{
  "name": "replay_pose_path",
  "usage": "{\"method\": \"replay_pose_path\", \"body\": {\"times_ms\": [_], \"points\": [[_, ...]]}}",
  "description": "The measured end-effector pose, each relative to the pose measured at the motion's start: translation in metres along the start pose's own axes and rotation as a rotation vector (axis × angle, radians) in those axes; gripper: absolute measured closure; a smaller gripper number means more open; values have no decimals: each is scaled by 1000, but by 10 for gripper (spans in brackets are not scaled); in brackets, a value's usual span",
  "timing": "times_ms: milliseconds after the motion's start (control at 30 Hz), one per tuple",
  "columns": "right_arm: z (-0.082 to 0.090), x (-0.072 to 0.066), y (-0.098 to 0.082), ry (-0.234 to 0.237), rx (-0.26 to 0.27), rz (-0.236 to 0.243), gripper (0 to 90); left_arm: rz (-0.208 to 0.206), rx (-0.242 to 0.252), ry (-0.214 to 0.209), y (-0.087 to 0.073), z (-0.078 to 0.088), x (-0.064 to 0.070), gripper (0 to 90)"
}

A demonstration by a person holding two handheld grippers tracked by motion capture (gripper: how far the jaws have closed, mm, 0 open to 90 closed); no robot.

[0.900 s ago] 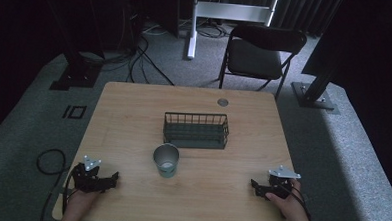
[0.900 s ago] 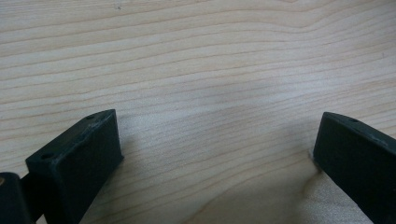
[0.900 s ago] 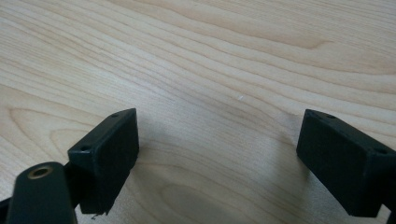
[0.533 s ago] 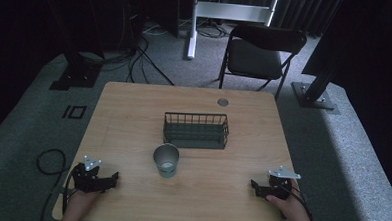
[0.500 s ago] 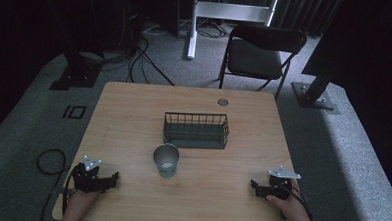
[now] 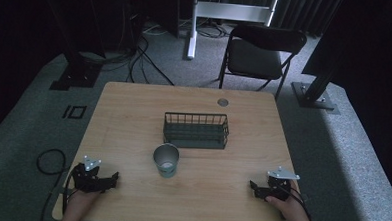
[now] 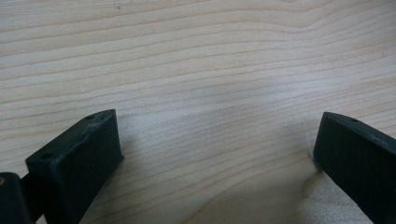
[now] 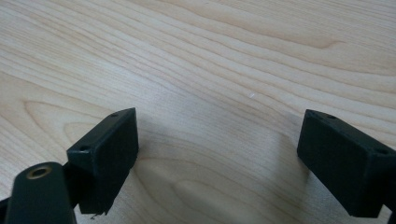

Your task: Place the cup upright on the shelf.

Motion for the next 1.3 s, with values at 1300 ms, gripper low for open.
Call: {"method": "replay_pose_path", "body": {"times_ms": [1300], "points": [[-16,-74,64,192,78,98,130,0,0,0,0,0,0,15]]}}
Point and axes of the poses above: each handheld gripper's, and its own axes: z roughly backward along the jaws, y roughly out of its top, x roughly to its right, the point moved 5 cm from there along -z, roughly forward along the jaws, and after that the axes turned 2 degrees about y, right-handed, at the moved point
